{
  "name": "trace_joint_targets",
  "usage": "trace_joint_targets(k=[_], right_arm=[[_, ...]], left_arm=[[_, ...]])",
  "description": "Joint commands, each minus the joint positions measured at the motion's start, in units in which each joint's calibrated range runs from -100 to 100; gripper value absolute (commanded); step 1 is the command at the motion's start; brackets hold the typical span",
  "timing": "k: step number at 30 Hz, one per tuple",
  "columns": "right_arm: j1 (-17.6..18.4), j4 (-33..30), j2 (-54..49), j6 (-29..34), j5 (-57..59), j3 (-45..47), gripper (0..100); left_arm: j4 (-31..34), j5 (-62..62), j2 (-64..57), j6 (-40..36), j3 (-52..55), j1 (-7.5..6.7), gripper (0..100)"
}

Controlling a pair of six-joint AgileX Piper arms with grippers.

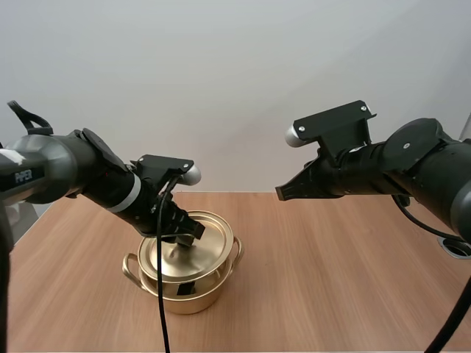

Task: Open the pot, put the car inside, and close it

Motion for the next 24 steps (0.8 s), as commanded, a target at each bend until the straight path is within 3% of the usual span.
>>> trace_joint_targets(k=[1,11,20,22,24], right_arm=[[0.0,-0.3,0.0,0.0,-0.1,0.0,0],[0.0,-0.7,0.0,0.0,-0.1,0.0,0],[0.0,-0.7,0.0,0.0,-0.1,0.0,0],[0.0,-0.7,0.0,0.0,-0.1,0.0,0],[0.0,-0.7,0.0,0.0,-0.1,0.0,0]], left_arm=[[2.0,-0.9,0.1,-0.7,0.0,-1.50,0],[3.8,-7.9,0.2,-0.8,3.0,-2.03,0],[1.5,-5.2,0.5,1.7,3.8,-2.03,1],[1.4,-5.0,0.9,1.9,3.8,-2.03,8],[1.6,-6.5,1.3,1.9,4.1,-2.03,21]])
